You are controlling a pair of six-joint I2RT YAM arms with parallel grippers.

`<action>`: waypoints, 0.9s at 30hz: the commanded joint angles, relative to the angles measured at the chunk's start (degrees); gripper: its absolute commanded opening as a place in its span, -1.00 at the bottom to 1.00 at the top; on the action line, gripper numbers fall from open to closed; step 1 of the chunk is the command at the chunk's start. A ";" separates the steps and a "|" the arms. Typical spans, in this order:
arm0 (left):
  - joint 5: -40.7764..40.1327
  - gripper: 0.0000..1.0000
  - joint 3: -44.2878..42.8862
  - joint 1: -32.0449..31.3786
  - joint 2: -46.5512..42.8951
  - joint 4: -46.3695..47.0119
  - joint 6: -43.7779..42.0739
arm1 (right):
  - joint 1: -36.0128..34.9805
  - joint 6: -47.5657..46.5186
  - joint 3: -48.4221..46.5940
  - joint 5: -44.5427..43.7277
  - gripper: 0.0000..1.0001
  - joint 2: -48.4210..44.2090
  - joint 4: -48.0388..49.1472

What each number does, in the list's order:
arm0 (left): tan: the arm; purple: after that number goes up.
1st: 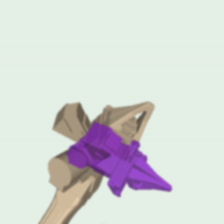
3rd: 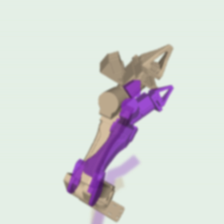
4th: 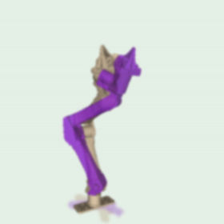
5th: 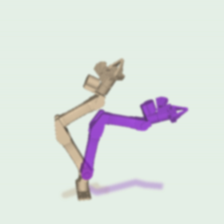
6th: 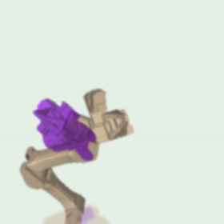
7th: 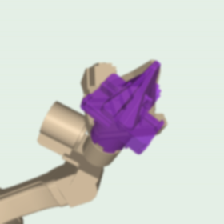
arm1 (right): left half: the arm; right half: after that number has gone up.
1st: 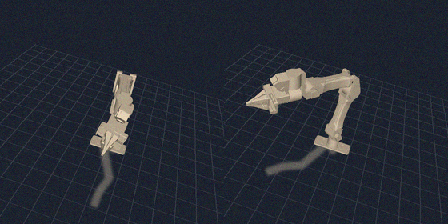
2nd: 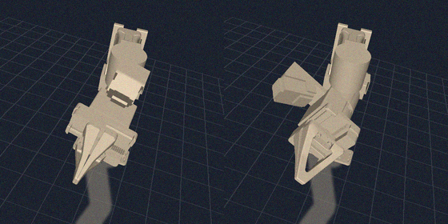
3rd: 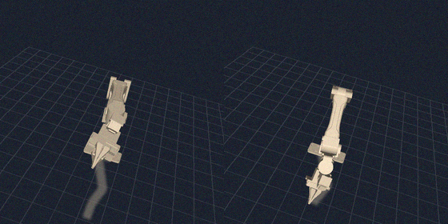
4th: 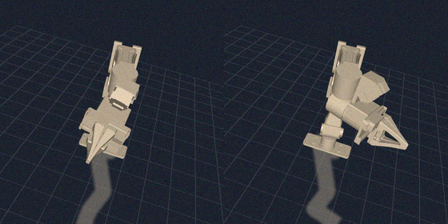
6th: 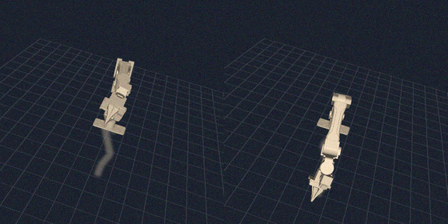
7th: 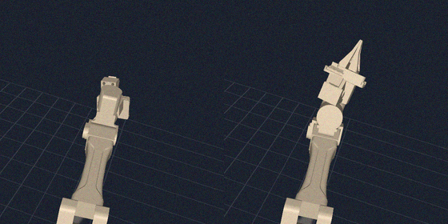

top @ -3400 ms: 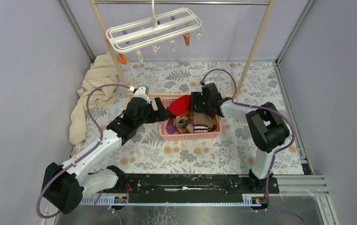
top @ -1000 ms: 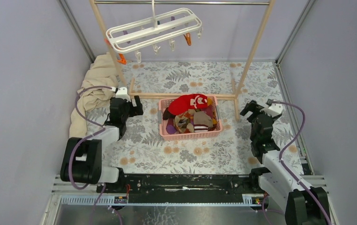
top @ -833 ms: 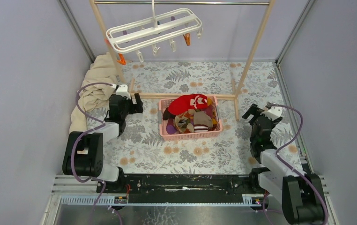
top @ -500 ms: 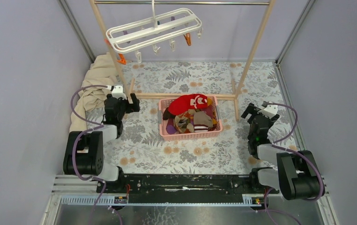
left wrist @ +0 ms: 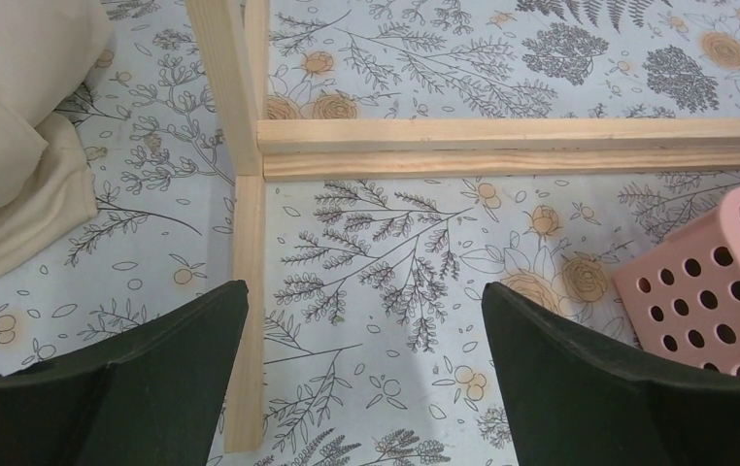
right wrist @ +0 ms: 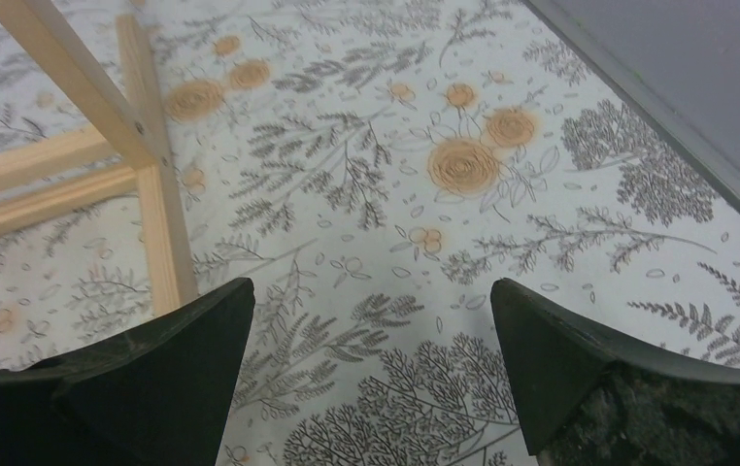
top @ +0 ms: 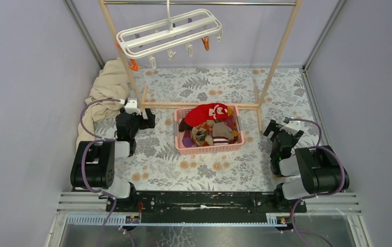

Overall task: Remove the socks clipped to the hanger
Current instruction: Reset both arms

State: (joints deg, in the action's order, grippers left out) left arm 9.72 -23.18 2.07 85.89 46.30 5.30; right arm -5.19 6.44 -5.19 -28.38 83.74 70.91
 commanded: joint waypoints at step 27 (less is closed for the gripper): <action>-5.48 0.97 10.55 0.46 0.96 24.85 0.75 | 0.08 -4.87 -7.57 9.24 0.99 5.12 1.36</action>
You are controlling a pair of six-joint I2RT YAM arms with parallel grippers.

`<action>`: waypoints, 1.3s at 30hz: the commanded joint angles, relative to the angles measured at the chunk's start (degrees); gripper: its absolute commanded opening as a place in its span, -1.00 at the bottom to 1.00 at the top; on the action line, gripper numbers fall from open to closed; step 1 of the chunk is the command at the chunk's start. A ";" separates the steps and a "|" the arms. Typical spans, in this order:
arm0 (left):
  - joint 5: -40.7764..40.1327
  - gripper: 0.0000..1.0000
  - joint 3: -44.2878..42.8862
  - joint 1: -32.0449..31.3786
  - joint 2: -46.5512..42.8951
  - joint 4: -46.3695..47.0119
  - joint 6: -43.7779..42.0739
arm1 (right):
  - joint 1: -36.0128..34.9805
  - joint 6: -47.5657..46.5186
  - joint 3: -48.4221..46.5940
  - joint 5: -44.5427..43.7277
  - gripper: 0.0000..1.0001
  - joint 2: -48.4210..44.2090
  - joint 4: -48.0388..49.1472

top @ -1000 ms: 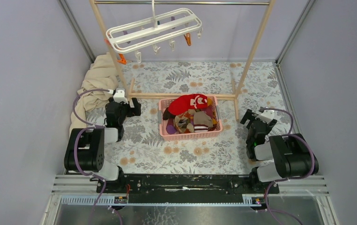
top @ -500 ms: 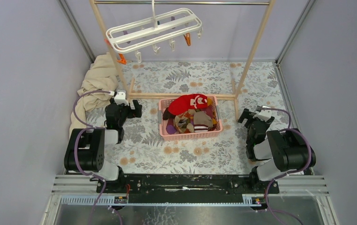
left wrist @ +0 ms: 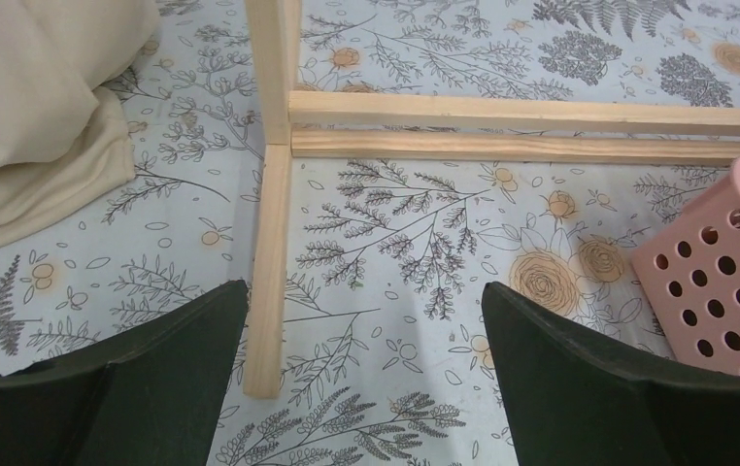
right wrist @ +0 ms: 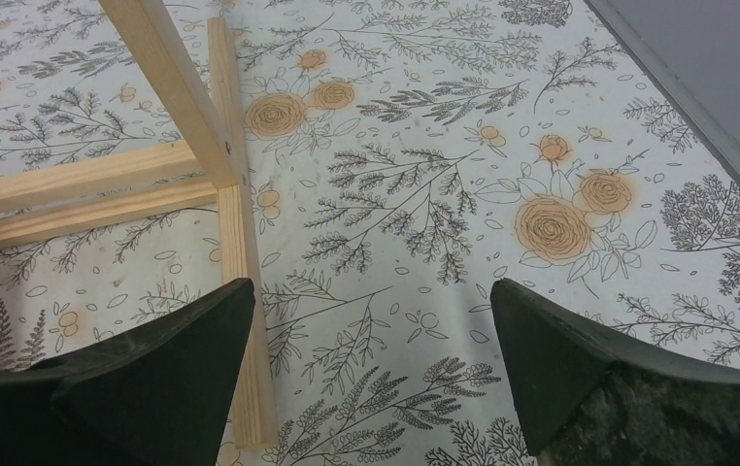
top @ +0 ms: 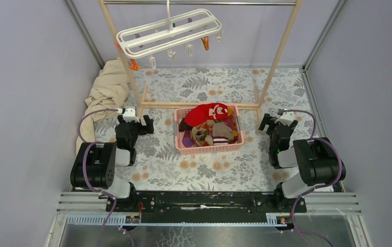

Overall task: Remove the socks clipped to the hanger
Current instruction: Reset both arms

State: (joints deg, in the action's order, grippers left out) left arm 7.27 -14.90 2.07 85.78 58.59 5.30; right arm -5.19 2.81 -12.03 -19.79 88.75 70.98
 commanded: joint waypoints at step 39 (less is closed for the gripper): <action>-4.31 0.97 1.24 -0.80 1.14 10.36 -0.57 | -0.54 -1.18 -2.72 -1.64 0.99 0.72 -1.70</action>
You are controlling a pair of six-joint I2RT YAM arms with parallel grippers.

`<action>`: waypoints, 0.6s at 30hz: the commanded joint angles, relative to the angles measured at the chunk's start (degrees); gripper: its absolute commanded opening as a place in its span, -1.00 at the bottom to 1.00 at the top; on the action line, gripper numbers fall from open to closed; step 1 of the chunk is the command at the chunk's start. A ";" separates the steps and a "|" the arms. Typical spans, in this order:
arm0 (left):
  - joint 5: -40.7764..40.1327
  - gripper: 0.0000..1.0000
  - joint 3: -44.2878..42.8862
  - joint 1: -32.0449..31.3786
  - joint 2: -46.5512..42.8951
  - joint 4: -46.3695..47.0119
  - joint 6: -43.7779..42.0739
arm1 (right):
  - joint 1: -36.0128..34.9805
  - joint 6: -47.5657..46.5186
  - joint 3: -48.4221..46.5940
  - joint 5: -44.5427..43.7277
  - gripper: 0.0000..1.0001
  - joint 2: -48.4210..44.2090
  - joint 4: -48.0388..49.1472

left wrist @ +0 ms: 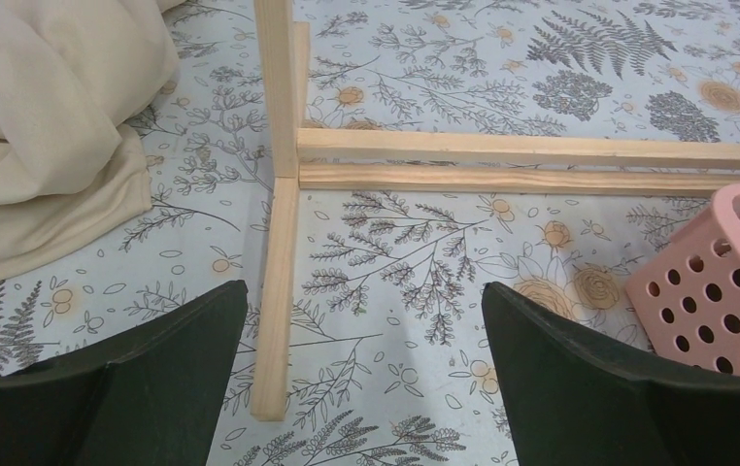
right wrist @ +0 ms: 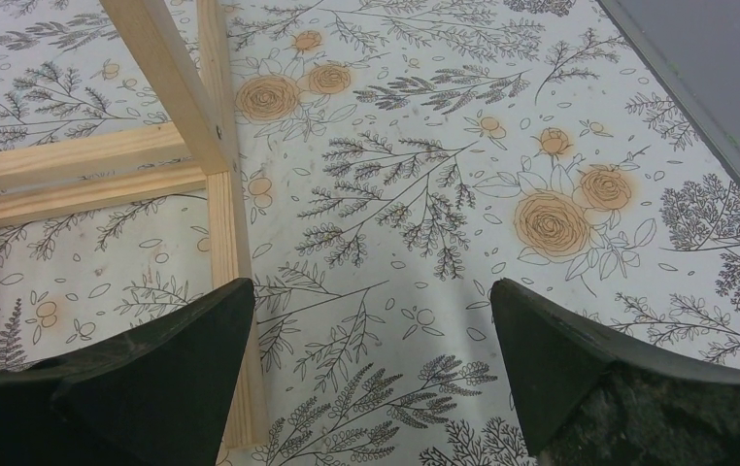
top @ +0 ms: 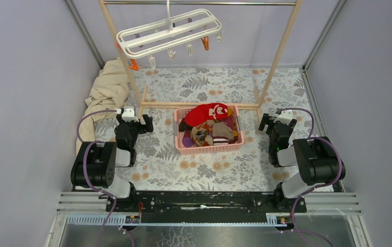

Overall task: Remove the socks clipped to the hanger
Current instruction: Reset both arms

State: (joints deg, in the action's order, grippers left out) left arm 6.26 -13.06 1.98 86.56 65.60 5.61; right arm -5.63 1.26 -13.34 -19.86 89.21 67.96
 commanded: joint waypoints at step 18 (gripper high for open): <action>-4.42 0.97 -1.59 -1.71 0.58 1.81 -2.27 | -0.09 0.22 -0.89 -1.44 0.99 -0.09 2.13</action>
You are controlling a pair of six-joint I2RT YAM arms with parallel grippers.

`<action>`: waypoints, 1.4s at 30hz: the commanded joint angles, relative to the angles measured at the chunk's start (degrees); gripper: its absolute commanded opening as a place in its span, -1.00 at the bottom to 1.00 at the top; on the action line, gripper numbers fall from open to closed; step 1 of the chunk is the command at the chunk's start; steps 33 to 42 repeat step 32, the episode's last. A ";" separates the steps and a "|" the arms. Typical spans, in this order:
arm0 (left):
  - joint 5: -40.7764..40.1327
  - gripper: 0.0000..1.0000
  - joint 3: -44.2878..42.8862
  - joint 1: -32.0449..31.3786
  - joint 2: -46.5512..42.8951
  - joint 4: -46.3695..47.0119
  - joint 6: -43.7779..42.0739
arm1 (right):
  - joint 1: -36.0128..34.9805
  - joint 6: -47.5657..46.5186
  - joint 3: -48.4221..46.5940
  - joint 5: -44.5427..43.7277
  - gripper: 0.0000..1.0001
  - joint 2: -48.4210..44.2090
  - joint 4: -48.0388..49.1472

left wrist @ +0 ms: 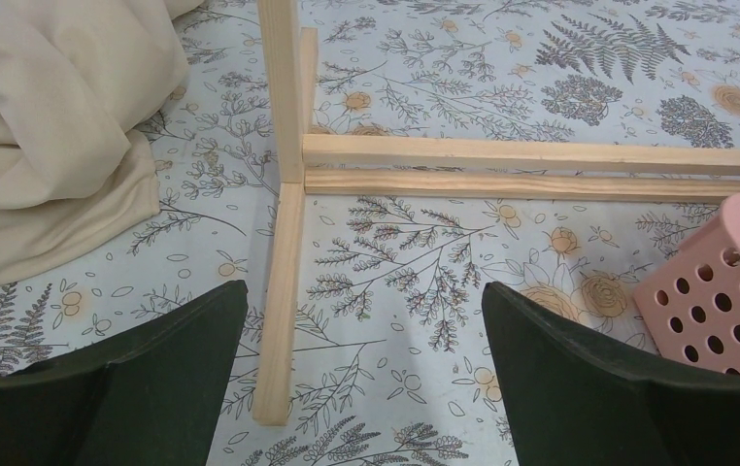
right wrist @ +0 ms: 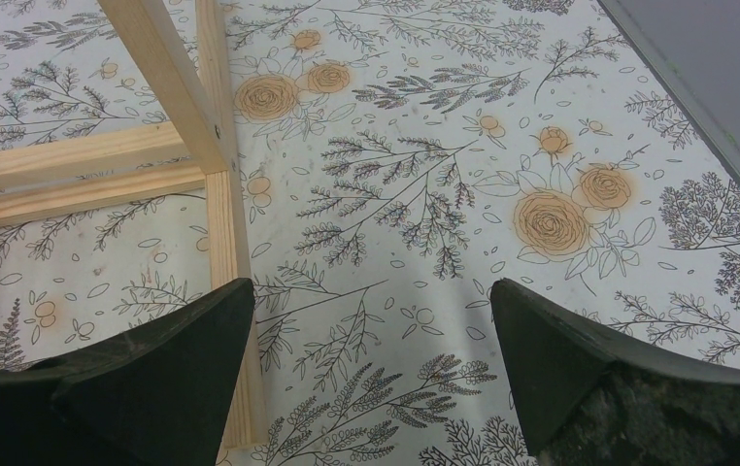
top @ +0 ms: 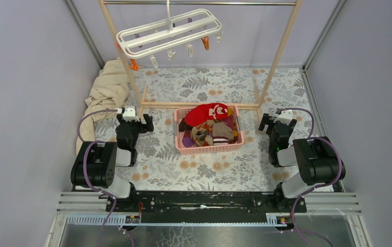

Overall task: Remove the socks clipped to the hanger
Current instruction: Reset both arms

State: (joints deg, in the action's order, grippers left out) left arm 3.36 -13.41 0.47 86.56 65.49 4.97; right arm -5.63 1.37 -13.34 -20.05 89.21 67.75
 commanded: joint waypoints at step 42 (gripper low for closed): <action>-1.51 0.97 -1.24 -0.21 0.53 1.92 -1.63 | -0.08 0.23 -1.66 -0.92 0.99 0.00 0.73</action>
